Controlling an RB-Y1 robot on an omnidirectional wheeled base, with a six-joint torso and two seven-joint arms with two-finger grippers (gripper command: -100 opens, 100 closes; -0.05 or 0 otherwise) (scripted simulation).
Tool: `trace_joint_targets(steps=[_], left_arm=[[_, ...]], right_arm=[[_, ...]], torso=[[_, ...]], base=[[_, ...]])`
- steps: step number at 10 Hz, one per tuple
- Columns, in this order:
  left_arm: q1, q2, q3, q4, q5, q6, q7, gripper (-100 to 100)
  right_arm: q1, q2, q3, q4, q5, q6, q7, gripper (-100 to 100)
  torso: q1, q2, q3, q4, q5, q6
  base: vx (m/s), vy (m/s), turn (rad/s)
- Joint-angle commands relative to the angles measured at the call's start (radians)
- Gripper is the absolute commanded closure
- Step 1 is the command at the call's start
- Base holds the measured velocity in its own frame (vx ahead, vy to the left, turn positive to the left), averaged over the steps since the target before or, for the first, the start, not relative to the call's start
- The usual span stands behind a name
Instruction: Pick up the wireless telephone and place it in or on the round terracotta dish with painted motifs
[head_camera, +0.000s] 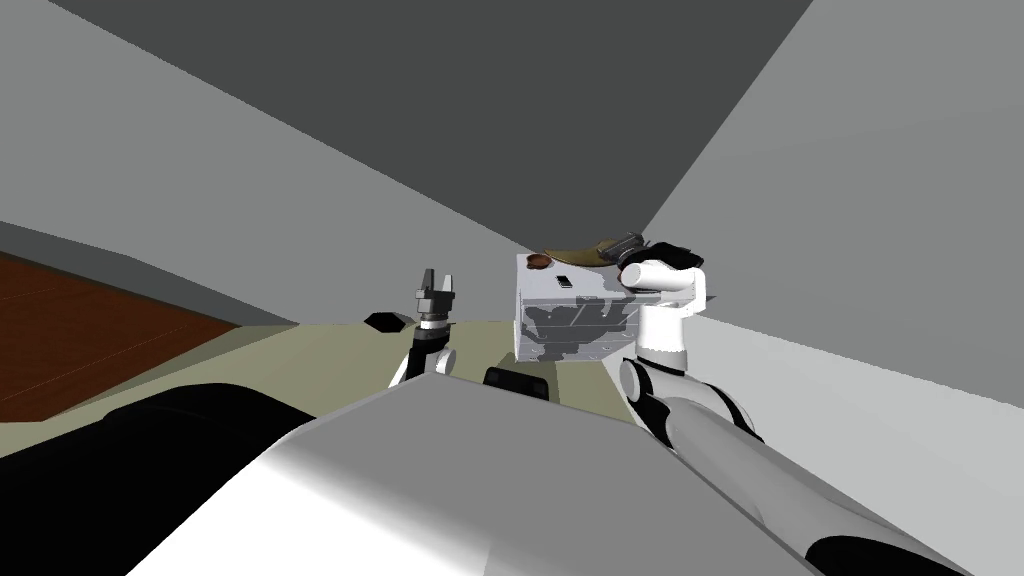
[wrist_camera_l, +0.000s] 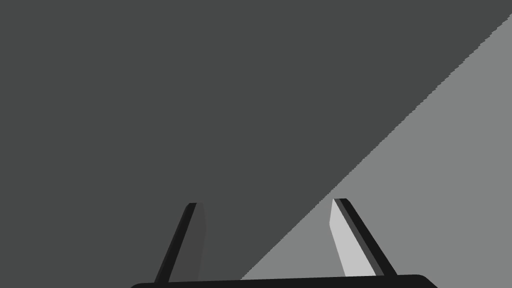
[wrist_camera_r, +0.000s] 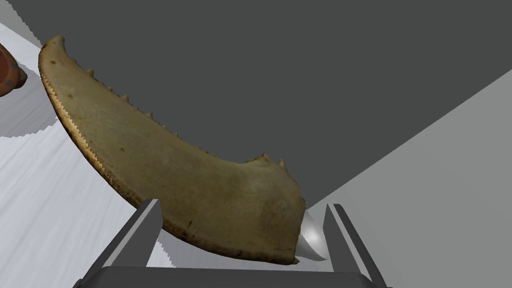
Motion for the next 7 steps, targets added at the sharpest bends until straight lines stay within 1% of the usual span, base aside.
trace_joint_targets(steps=[1, 2, 4, 5, 7], left_arm=[[0.0, 0.0, 0.0, 0.0, 0.0, 0.0, 0.0, 0], [0.0, 0.0, 0.0, 0.0, 0.0, 0.0, 0.0, 0], [0.0, 0.0, 0.0, 0.0, 0.0, 0.0, 0.0, 0], [0.0, 0.0, 0.0, 0.0, 0.0, 0.0, 0.0, 0], [0.0, 0.0, 0.0, 0.0, 0.0, 0.0, 0.0, 0]], right_arm=[[-0.008, -0.005, -0.001, 0.009, -0.006, 0.039, -0.004, -100], [-0.056, -0.013, -0.001, 0.058, -0.019, 0.074, -0.034, -100], [-0.056, -0.013, -0.001, 0.06, -0.019, 0.121, -0.034, -100], [-0.102, -0.02, 0.0, 0.107, -0.032, 0.156, -0.062, -100], [-0.102, -0.02, 0.0, 0.111, -0.032, 0.202, -0.062, -100]], torso=[[0.0, 0.0, 0.0, 0.0, 0.0, 0.0], [-0.001, 0.0, 0.0, 0.0, 0.0, 0.0], [0.0, 0.001, 0.0, 0.0, 0.0, 0.0], [-0.002, 0.0, 0.0, 0.0, 0.0, 0.0], [0.0, -0.001, 0.0, 0.0, 0.0, 0.0]], base=[[0.003, 0.029, -0.003], [0.0, 0.047, -0.025], [0.009, 0.035, -0.008], [0.023, 0.047, -0.018], [0.015, 0.04, -0.009]])
